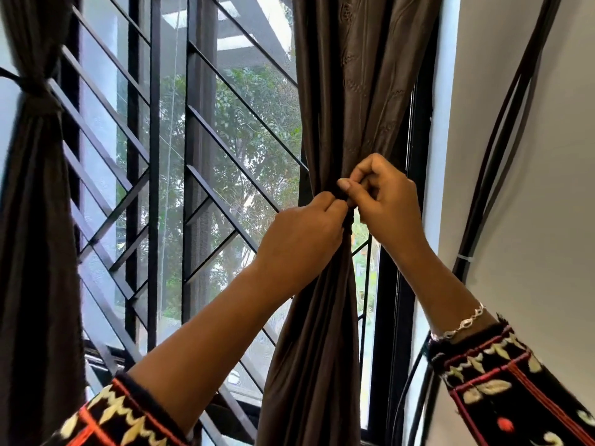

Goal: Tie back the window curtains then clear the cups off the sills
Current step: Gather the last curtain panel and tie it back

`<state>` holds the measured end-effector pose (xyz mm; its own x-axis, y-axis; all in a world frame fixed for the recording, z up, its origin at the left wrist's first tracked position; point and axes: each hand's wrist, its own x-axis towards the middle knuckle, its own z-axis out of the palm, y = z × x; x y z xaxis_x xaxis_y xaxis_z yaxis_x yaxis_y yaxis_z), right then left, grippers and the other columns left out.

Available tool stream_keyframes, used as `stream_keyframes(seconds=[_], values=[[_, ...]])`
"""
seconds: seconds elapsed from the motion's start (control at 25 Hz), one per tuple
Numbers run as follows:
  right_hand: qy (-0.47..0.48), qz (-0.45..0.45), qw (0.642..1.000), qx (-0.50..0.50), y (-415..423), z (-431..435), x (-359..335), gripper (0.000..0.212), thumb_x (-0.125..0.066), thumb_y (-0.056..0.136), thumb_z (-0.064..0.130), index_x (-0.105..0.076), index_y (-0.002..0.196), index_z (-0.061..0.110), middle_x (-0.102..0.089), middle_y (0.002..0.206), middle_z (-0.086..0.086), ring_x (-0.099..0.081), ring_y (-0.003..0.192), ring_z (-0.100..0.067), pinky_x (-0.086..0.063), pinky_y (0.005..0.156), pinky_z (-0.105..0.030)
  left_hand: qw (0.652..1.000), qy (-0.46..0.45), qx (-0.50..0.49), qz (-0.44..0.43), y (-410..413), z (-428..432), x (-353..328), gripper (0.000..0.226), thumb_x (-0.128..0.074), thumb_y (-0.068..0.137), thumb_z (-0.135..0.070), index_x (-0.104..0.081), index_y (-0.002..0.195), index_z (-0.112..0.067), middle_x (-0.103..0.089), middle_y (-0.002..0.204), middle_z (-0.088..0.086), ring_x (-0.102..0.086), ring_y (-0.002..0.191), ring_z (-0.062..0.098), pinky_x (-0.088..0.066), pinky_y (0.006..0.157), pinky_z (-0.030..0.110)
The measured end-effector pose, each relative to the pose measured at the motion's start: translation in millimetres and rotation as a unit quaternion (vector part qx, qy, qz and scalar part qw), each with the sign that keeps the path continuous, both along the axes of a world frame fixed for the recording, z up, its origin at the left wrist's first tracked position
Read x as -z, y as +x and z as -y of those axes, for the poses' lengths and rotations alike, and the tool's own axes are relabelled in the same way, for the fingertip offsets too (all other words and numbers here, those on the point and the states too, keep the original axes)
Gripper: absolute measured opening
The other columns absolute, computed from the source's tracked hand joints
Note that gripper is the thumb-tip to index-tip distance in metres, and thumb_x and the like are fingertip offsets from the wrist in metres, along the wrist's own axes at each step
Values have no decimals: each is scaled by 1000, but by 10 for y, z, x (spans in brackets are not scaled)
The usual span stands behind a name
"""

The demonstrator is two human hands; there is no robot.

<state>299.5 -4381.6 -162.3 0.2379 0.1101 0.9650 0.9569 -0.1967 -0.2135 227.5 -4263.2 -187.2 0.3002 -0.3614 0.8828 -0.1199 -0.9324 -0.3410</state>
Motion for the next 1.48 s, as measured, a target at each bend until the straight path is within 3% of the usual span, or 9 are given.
stream_keyframes(seconds=[0.2, 0.4, 0.56, 0.76, 0.88, 0.96, 1.04, 1.32, 1.48], values=[[216, -194, 931, -223, -475, 38, 468, 18, -57, 90, 15, -52, 73, 9, -61, 59, -4, -51, 41, -9, -41, 41, -19, 987, -120, 19, -109, 3, 58, -43, 22, -48, 91, -14, -51, 112, -9, -61, 104, 11, -58, 89, 33, -44, 71, 39], [197, -407, 837, -310, -511, -91, 895, 47, -40, 88, 41, -64, 76, 3, -71, 71, -14, -70, 64, -22, -54, 54, -23, 925, -270, 148, -224, 2, 70, -122, 29, -61, 81, -2, -51, 108, -6, -61, 101, 10, -58, 99, 24, -47, 86, 36], [211, -442, 817, -303, -388, -83, 763, 48, -38, 93, 42, -61, 79, 2, -71, 82, -20, -71, 76, -29, -57, 68, -32, 846, -367, 214, -322, -78, 57, -207, 16, -61, 81, 2, -57, 93, -7, -61, 93, 14, -57, 86, 21, -46, 78, 29], [176, -462, 803, -334, -481, -61, 710, 53, -50, 74, 54, -65, 89, 6, -72, 86, -18, -71, 78, -27, -58, 64, -28, 813, -382, 237, -369, -183, 45, -217, 18, -54, 85, 5, -55, 98, -7, -62, 87, 10, -54, 63, 6, -40, 49, 8], [225, -463, 790, -332, -504, -88, 689, 22, -64, 75, 34, -64, 80, 12, -72, 71, -6, -68, 62, -13, -51, 53, -19, 839, -353, 238, -339, -160, 33, -167, 20, -54, 86, 3, -59, 103, -5, -61, 86, 4, -58, 67, 3, -45, 58, 9], [258, -440, 803, -309, -488, -78, 676, 10, -65, 80, 17, -61, 75, 11, -67, 60, 0, -63, 53, -8, -48, 50, -17, 906, -297, 205, -222, -98, -1, -41, 24, -58, 84, -3, -65, 106, -9, -62, 97, 3, -60, 89, 9, -48, 84, 22], [272, -410, 821, -290, -492, -51, 665, 10, -64, 82, 11, -58, 74, 10, -63, 62, -1, -61, 53, -8, -49, 49, -17, 920, -292, 236, -114, -69, -26, 95, 27, -60, 77, -13, -70, 101, -14, -57, 90, -6, -56, 84, -2, -47, 81, 18], [323, -394, 794, -331, -519, -108, 589, 23, -67, 77, 8, -59, 98, 2, -62, 73, -5, -63, 53, -7, -54, 53, -17, 826, -406, 362, -148, -36, 4, 122, 17, -66, 71, -9, -67, 75, -26, -67, 73, -4, -62, 62, 2, -52, 53, 18], [368, -415, 764, -330, -463, -104, 559, 6, -65, 79, 1, -61, 81, 5, -62, 57, 1, -58, 45, -6, -51, 48, -14, 755, -477, 427, -141, -14, 59, 161, 25, -65, 73, 13, -68, 73, -12, -66, 60, -2, -62, 54, 7, -54, 51, 19]])
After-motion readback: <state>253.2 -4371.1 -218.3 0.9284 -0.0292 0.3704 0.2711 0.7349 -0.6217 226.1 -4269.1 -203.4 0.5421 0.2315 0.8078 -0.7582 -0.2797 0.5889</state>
